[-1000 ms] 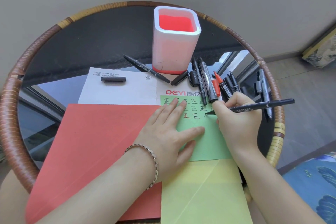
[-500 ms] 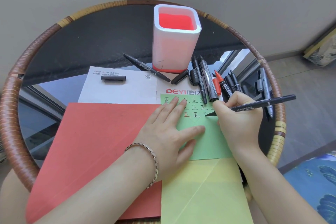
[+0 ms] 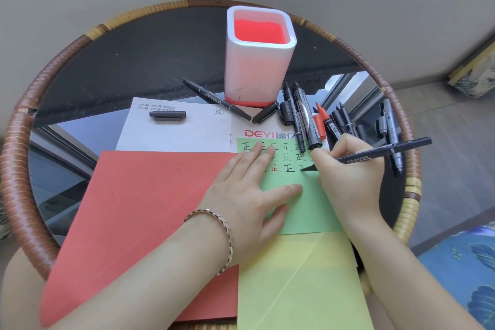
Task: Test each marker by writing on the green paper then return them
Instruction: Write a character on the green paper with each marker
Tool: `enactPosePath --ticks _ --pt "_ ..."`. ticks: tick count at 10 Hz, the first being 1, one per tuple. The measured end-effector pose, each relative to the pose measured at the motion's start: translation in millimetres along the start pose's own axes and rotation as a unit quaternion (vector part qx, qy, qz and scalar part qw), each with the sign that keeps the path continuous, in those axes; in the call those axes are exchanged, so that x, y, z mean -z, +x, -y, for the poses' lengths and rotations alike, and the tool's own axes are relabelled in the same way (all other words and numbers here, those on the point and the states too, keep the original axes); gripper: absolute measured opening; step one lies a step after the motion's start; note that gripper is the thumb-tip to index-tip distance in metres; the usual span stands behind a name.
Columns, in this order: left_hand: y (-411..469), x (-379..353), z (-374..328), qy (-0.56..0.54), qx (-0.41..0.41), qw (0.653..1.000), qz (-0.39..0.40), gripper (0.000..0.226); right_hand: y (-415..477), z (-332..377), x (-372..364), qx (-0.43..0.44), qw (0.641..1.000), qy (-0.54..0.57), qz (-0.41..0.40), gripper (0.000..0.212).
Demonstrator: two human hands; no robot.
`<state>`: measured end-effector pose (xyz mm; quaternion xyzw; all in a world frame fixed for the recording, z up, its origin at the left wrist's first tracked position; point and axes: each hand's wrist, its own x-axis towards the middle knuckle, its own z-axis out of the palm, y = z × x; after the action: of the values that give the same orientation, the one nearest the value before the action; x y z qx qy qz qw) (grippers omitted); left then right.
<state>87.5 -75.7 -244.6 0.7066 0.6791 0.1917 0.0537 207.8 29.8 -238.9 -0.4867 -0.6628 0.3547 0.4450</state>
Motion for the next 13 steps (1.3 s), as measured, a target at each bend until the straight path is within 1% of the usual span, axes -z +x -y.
enactPosePath --ticks 1,2,3,5,6,7,8,9,10,11,12,13 --pt "0.0 0.0 0.1 -0.001 0.0 1.0 0.0 0.037 0.0 -0.3 1.2 -0.002 1.0 0.009 -0.003 0.037" --pt "0.0 -0.1 -0.1 -0.002 0.0 1.0 0.001 0.037 -1.1 0.3 0.9 -0.013 1.0 0.021 0.006 0.031" --pt "0.1 -0.8 0.1 -0.002 -0.001 1.0 0.0 0.037 -1.6 0.7 -0.5 -0.008 1.0 0.0 0.015 0.032" --pt "-0.2 -1.1 0.6 -0.003 -0.004 1.0 -0.002 0.037 -1.2 -2.7 4.8 -0.006 0.999 -0.018 -0.033 0.036" --pt "0.0 -1.0 0.7 0.002 -0.005 1.0 -0.004 0.037 -0.8 -2.6 4.6 -0.019 0.999 -0.012 -0.037 0.035" --pt "0.1 -1.8 1.1 0.005 -0.007 1.0 -0.008 0.036 -3.1 2.2 6.5 -0.015 0.996 0.052 -0.074 0.032" --pt "-0.2 -2.1 1.5 0.012 -0.009 1.0 -0.005 0.036 -6.0 5.0 10.1 0.013 0.995 0.066 -0.077 0.036" --pt "0.1 -2.9 2.0 0.022 -0.019 1.0 -0.007 0.036 -8.6 5.6 19.4 0.028 0.997 0.077 -0.005 0.029" --pt "2.4 -2.5 0.3 0.056 -0.031 0.998 -0.012 0.036 -13.4 0.2 40.2 0.047 0.994 -0.005 0.095 0.014" --pt "7.3 -2.0 -3.6 0.075 -0.04 0.996 -0.017 0.036 -14.8 -4.2 59.2 0.079 0.986 -0.091 0.115 0.035" --pt "12.2 -6.0 -9.4 0.086 -0.037 0.995 -0.026 0.03 -7.2 -8.1 81.1 0.111 0.976 -0.153 0.109 0.008" --pt "11.3 -15.1 -9.6 0.079 -0.047 0.995 -0.042 0.023 20.0 -14.8 101.1 0.244 0.919 -0.291 0.104 0.019"
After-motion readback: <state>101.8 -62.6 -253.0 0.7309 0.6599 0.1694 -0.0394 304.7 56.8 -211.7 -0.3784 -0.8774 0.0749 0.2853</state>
